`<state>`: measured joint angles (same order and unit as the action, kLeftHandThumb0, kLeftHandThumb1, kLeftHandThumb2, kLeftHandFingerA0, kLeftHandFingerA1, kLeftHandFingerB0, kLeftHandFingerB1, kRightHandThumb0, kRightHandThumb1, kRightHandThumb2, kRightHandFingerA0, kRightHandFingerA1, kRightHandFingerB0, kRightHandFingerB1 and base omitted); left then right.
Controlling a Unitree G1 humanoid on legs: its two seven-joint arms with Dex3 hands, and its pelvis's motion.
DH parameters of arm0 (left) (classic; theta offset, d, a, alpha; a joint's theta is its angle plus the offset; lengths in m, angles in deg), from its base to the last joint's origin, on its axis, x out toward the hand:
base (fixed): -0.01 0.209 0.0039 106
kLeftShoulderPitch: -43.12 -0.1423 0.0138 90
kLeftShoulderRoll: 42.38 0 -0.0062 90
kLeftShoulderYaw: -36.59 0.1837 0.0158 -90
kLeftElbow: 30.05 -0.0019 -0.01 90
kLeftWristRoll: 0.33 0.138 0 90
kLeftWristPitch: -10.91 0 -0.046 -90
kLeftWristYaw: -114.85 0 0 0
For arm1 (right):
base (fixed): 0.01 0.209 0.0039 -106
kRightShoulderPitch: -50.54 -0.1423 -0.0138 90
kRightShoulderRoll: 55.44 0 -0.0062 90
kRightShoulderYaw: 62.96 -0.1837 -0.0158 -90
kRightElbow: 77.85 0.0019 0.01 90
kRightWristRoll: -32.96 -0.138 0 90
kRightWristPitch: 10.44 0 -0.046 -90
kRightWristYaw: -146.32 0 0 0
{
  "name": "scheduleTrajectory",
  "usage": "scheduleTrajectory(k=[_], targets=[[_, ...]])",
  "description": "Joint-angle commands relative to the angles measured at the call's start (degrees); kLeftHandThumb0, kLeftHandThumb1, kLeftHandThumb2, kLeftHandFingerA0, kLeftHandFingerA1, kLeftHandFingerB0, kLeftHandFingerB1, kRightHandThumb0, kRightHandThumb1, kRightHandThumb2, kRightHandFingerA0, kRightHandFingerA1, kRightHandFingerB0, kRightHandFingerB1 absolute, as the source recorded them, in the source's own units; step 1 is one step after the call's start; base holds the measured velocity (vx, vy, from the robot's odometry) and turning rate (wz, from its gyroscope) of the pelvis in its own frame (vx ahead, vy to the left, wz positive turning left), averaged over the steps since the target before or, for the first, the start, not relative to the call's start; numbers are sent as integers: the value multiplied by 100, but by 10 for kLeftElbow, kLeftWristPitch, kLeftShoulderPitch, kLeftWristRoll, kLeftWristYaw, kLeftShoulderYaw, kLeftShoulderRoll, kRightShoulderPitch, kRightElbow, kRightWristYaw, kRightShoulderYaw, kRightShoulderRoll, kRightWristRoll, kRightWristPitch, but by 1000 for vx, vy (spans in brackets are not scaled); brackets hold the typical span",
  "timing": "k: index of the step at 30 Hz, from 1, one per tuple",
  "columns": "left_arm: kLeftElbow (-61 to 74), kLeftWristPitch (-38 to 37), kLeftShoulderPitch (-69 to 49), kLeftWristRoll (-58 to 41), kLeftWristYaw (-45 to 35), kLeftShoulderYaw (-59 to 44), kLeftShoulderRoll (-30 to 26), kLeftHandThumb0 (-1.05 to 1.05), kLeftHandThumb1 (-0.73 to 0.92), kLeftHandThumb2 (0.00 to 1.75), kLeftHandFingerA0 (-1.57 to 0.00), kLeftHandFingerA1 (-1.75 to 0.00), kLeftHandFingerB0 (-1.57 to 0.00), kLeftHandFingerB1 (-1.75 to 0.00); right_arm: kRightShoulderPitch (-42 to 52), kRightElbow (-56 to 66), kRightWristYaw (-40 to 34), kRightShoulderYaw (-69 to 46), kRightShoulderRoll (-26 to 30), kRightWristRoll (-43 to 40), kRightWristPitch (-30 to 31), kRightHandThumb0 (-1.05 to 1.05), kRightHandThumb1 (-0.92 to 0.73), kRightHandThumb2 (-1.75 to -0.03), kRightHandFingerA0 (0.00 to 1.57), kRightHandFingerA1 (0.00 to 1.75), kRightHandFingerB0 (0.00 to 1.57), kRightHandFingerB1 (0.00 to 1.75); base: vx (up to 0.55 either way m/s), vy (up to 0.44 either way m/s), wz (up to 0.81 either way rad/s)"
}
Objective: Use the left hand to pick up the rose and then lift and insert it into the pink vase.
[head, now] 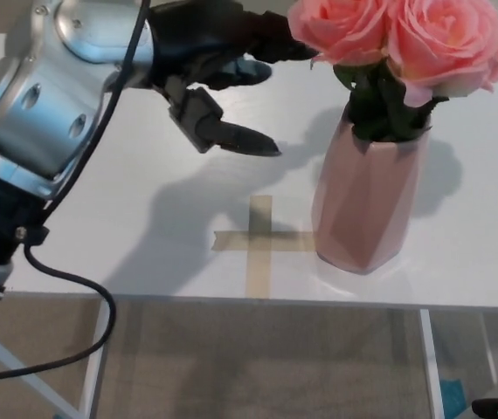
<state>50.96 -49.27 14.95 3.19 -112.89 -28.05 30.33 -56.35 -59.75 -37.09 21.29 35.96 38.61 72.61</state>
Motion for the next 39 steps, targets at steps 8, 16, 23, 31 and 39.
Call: scheduleTrajectory(k=[8,16,23,31,39], targets=[[-32,10,-32,11,-47,-21,-29,-69,38,81,-10,-29,0,-1,7,-4,6,-2,5,-4,7,-27,-55,-56,66,48,62,45,0,0,0],[1,-7,-89,10,-48,-50,-64,-66,35,81,0,-15,0,-6,9,-4,4,1,4,-1,4,-27,-55,-56,66,48,62,45,0,0,0],[75,-71,-218,-18,-37,-130,-115,-67,38,82,-7,-19,0,-5,12,-5,4,3,3,-1,4,-27,-55,-56,66,48,62,45,0,0,0],[272,-146,-533,-99,2,-364,-74,-63,37,79,-2,-33,-1,-15,14,-11,5,1,3,-3,5,-27,-55,-56,66,48,61,45,0,0,0],[344,-232,-781,-173,-19,-510,53,-61,39,68,-13,-40,-7,-27,31,-12,3,3,3,-1,-2,-27,-55,-56,66,48,61,45,0,0,0]])
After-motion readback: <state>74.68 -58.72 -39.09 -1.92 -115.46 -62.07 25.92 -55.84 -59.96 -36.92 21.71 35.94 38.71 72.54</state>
